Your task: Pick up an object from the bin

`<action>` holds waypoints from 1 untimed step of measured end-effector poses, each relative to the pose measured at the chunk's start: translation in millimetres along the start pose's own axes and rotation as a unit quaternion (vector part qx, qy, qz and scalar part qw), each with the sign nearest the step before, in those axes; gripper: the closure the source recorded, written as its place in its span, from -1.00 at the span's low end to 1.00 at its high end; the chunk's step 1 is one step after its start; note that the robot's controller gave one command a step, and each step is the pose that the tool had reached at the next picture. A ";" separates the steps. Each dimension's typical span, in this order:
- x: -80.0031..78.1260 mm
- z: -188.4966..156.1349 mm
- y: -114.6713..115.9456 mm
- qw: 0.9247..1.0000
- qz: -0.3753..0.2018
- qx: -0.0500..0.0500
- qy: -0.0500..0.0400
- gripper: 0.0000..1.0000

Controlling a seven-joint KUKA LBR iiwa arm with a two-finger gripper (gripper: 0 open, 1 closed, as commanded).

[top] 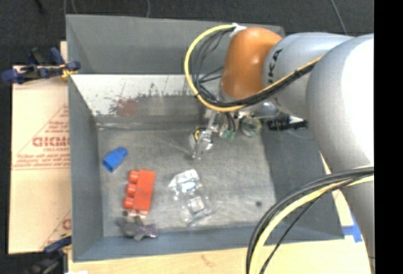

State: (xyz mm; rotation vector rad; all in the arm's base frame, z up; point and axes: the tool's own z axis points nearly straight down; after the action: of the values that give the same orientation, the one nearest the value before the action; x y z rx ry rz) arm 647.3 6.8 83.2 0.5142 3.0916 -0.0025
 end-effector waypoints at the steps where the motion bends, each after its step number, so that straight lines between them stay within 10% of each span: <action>1: -1.0 -6.0 1.0 0.998 0.071 -0.002 0.001 -1.00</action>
Offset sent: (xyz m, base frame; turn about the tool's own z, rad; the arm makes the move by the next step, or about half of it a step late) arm -0.0002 0.0018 0.0049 0.1439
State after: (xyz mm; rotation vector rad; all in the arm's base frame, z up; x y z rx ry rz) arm 648.5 7.5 89.2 0.7316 3.0492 0.0036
